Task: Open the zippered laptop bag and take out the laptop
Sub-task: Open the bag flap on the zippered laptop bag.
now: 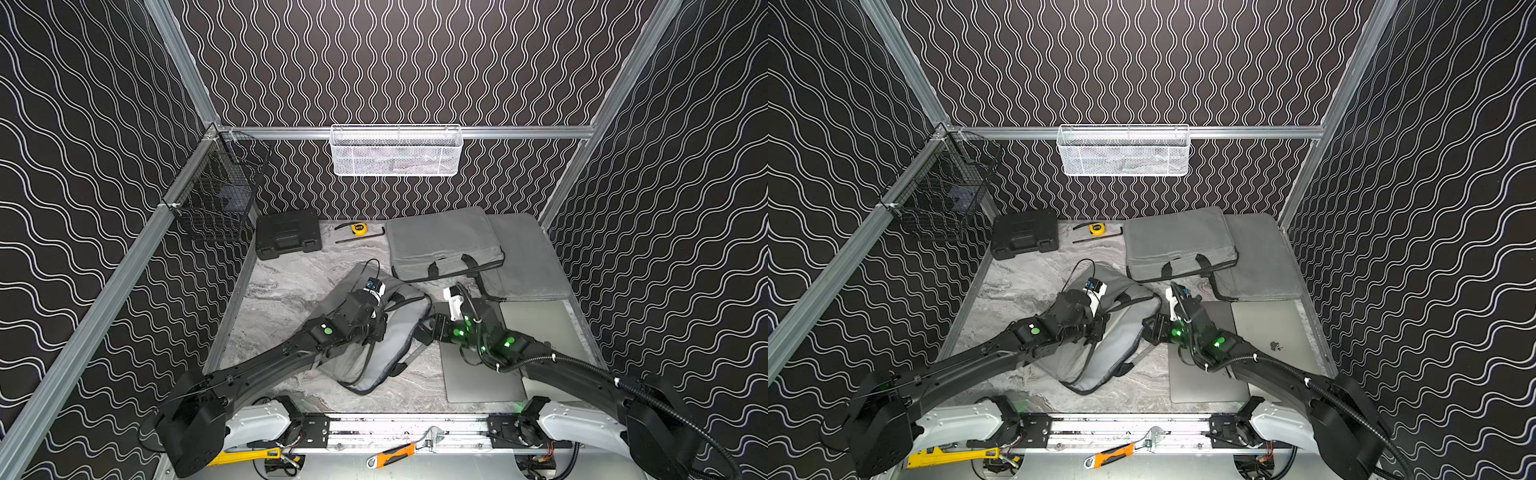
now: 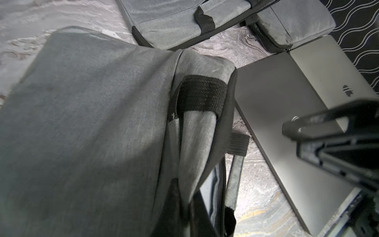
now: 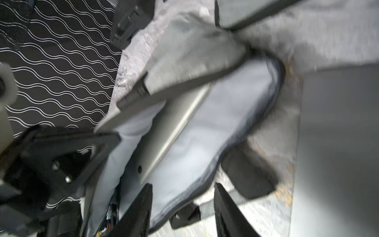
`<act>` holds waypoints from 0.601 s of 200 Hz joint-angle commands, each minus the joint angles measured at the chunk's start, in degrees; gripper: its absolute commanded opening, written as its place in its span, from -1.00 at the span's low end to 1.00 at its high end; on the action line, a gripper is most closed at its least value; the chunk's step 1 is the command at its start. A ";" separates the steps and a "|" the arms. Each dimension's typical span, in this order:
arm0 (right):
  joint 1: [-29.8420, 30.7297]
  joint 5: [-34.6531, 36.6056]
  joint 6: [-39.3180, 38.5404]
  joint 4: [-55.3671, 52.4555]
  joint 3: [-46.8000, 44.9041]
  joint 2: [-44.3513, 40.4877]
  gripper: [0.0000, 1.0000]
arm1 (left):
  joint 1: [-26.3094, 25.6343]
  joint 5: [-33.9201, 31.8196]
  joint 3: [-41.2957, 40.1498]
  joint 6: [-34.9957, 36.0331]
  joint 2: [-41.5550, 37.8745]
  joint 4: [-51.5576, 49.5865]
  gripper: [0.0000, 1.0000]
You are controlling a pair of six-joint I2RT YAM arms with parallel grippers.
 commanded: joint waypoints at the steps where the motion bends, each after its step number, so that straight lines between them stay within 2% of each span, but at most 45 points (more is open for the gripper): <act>1: 0.52 -2.51 8.63 7.67 -3.32 -0.87 -0.01 | 0.34 4.67 1.99 -3.15 1.68 7.81 -1.00; 64: 1.13 -6.58 13.26 18.97 -0.29 10.49 0.04 | 0.42 7.39 3.71 -7.49 0.43 7.60 -1.00; 82: 1.67 -4.67 15.31 14.55 4.27 14.92 0.23 | 0.38 7.26 3.58 -8.27 -0.66 7.29 -1.00; 120: 3.89 -2.18 19.26 11.20 11.48 22.63 0.32 | 0.56 6.66 4.63 -9.00 -0.80 7.35 -1.00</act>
